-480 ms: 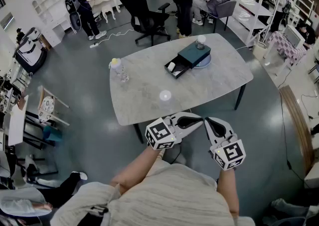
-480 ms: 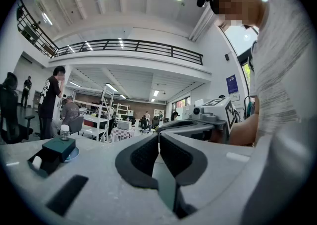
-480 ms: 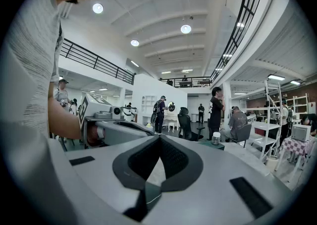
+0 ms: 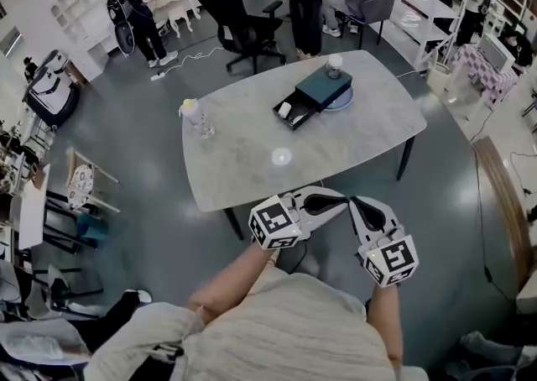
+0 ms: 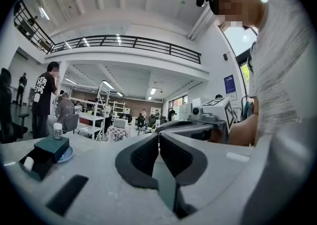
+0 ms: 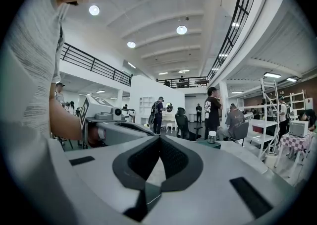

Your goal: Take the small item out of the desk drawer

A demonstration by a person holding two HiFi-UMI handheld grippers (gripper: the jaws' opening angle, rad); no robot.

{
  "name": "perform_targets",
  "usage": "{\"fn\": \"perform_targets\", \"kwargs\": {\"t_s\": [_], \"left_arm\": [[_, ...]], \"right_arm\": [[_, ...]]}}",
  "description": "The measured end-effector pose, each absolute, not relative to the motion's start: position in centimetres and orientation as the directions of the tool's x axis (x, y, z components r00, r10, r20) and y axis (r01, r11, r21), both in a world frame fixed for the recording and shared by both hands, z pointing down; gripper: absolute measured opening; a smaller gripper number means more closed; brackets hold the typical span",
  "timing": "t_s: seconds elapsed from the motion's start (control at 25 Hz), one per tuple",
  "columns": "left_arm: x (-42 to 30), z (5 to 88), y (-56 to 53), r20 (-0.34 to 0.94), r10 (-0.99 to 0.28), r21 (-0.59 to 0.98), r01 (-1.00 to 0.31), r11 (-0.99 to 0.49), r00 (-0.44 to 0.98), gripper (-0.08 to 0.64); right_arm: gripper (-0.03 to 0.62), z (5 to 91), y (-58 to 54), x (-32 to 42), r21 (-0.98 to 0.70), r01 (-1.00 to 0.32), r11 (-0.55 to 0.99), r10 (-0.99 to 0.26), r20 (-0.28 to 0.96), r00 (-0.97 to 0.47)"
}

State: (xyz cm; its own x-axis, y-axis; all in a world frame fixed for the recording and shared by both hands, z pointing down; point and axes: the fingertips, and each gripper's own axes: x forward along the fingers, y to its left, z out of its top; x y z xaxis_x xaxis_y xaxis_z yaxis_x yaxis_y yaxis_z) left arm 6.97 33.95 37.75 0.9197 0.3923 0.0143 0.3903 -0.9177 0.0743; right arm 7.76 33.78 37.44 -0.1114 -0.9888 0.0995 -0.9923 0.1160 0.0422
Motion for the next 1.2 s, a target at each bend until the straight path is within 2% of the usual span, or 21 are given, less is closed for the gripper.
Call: {"fn": "perform_targets", "kwargs": {"t_s": [0.2,0.84,1.2], "left_arm": [[7.3,38.1,33.9,0.021,0.396,0.079,0.393,-0.916,0.918,0.020],[6.2,38.4,30.4,0.011,0.348,0.102,0.345,-0.933,0.938,0.020],[4.9,39.4,23.7,0.021,0.311,0.126,0.306,-0.944,0.950,0.020]], "right_arm": [[0.009,37.6,33.7,8.3,0.001,-0.993,0.118,-0.991,0.070,-0.118],[0.009,38.4,30.3,7.1,-0.027,-0.986,0.166,-0.982,0.090,-0.168],[0.009,39.5,23.8,6.0,-0.047,-0.980,0.196,-0.973,0.115,-0.200]]}}
